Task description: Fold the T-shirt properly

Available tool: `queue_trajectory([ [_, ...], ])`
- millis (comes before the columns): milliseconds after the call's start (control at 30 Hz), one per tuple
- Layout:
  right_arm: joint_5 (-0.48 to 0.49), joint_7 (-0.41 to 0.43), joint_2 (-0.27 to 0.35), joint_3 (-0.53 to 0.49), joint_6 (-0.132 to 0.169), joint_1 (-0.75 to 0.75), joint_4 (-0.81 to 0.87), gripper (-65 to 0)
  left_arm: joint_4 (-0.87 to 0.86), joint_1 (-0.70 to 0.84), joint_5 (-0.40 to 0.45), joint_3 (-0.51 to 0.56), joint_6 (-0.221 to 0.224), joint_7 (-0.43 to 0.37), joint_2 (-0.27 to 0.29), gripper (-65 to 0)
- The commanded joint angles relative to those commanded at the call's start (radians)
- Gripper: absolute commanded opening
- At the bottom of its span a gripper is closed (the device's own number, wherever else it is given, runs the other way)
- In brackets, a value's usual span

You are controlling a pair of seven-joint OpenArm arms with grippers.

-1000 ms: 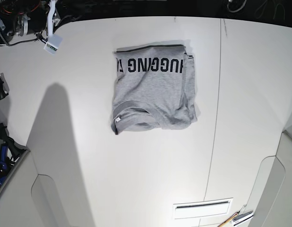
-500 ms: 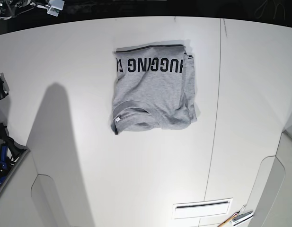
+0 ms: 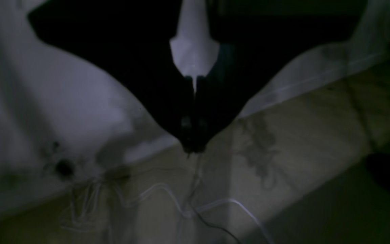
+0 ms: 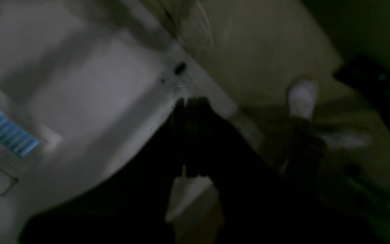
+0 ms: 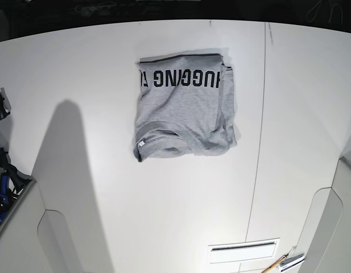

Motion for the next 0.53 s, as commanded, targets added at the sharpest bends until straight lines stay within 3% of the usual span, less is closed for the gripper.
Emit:
queue_trajectory([
  [200,-0.114,0.061,-0.057,-0.131,-0.007,0.179,-0.296,-65.0,-0.219,-0.166,0.006,0.058,-0.004,-0.041,0.116,-65.0],
  [267,-0.154,0.12,-0.082,-0.15,-0.007,0.224,-0.366,-65.0,-0.296,-0.208,0.03,0.058,-0.008,-0.063,0.149,-65.0],
  [367,-0.236,0.195,-0.123,-0.171,-0.006,0.29,-0.448,-65.0,-0.386,-0.257,0.093,0.058,-0.008,-0.119,0.177,-65.0],
  [533,-0.264,0.224,-0.185,-0.215,-0.008,0.42,-0.543,-65.0,-0.474,-0.327,0.101,0.058,-0.007,-0.187,0.203,-65.0],
])
